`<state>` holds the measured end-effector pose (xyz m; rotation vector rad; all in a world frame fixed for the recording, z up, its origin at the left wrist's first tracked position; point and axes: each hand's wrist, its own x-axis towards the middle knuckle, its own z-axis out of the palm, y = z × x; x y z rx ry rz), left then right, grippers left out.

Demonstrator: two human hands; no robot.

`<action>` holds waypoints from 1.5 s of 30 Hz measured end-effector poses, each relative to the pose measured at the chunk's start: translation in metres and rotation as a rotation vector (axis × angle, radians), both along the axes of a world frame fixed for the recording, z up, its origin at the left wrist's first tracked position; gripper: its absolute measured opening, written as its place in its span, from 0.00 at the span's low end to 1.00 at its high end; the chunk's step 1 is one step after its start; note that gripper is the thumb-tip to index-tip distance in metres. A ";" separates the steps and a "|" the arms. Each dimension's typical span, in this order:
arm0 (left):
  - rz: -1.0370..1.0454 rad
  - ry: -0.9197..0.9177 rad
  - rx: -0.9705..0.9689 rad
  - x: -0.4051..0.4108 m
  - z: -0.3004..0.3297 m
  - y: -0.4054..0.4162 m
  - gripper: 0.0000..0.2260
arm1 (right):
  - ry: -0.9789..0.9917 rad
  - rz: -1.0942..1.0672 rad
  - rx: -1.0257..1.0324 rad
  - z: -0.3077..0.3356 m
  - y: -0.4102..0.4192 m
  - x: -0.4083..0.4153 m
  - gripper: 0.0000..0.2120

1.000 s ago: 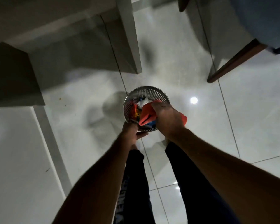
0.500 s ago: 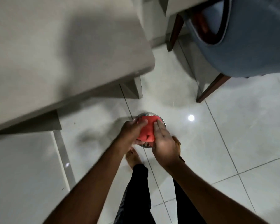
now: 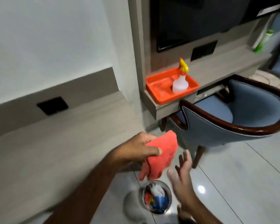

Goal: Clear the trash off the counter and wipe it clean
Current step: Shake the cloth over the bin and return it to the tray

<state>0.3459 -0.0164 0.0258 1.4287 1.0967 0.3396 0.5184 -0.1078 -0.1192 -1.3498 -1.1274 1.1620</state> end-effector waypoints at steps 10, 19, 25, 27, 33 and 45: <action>-0.012 0.124 0.185 0.003 0.087 0.117 0.10 | 0.729 0.197 -0.265 0.043 0.113 0.017 0.20; 0.278 0.463 0.552 0.054 0.015 0.287 0.13 | 0.262 -0.171 -0.142 0.037 0.257 0.068 0.23; 0.227 0.550 0.744 0.091 -0.044 0.390 0.07 | -0.115 -0.019 -0.023 0.013 0.372 0.086 0.17; 0.237 0.584 0.721 0.094 -0.061 0.420 0.11 | -0.290 -0.012 -0.020 0.004 0.408 0.084 0.15; 0.179 0.748 0.453 0.098 -0.105 0.459 0.21 | -0.542 0.083 -0.225 -0.002 0.482 0.075 0.15; 0.066 1.032 0.899 0.050 -0.091 0.378 0.19 | -0.877 0.625 -0.484 0.037 0.492 0.054 0.13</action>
